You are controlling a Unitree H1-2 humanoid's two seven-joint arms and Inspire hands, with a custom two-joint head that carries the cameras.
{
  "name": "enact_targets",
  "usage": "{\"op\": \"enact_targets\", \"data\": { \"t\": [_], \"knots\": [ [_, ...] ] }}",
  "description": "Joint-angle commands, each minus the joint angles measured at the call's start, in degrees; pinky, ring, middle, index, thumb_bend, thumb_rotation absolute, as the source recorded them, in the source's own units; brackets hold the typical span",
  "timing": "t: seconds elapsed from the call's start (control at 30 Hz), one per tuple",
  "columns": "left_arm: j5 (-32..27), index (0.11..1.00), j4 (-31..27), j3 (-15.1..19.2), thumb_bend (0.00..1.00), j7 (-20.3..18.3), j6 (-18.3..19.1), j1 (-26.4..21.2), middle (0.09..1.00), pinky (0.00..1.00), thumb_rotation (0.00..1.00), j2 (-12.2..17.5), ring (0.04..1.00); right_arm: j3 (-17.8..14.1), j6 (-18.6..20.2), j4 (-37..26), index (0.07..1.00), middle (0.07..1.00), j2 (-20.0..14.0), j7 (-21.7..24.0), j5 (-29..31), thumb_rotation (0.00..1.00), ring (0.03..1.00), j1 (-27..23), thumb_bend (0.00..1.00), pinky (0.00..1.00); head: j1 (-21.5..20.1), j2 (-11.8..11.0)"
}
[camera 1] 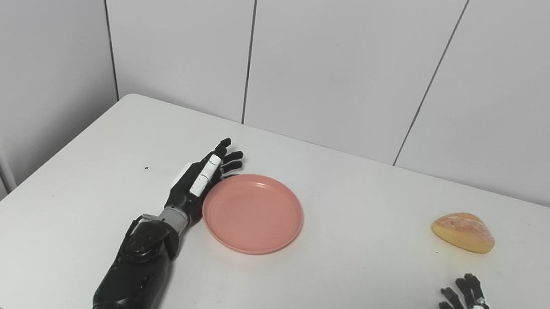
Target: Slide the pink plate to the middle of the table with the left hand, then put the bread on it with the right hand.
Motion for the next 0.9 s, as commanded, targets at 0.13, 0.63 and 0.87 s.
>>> {"op": "enact_targets", "data": {
  "t": [0.13,0.63,0.87],
  "knots": [
    [0.7,0.947,-3.8,-0.6,0.77,2.0,3.2,1.2,0.867,0.79,0.84,-2.1,0.869,1.6,1.5,-1.4,0.934,0.938,1.7,-0.8,-1.5,0.84,0.887,0.9,0.79,0.88,-4.6,1.4],
    [2.8,0.987,-3.7,-0.9,0.74,9.6,4.4,0.8,0.891,0.76,0.85,-9.3,0.871,5.4,2.5,-1.7,0.936,0.941,4.2,-4.2,-4.6,0.86,0.886,0.3,0.79,0.88,-10.2,1.5],
    [2.5,0.982,-4.6,-1.3,0.74,9.8,6.4,0.4,0.894,0.79,0.85,-11.4,0.884,6.2,2.8,-1.9,0.930,0.937,4.5,-4.9,-4.2,0.85,0.887,0.1,0.78,0.88,-10.3,1.3]
  ]
}}
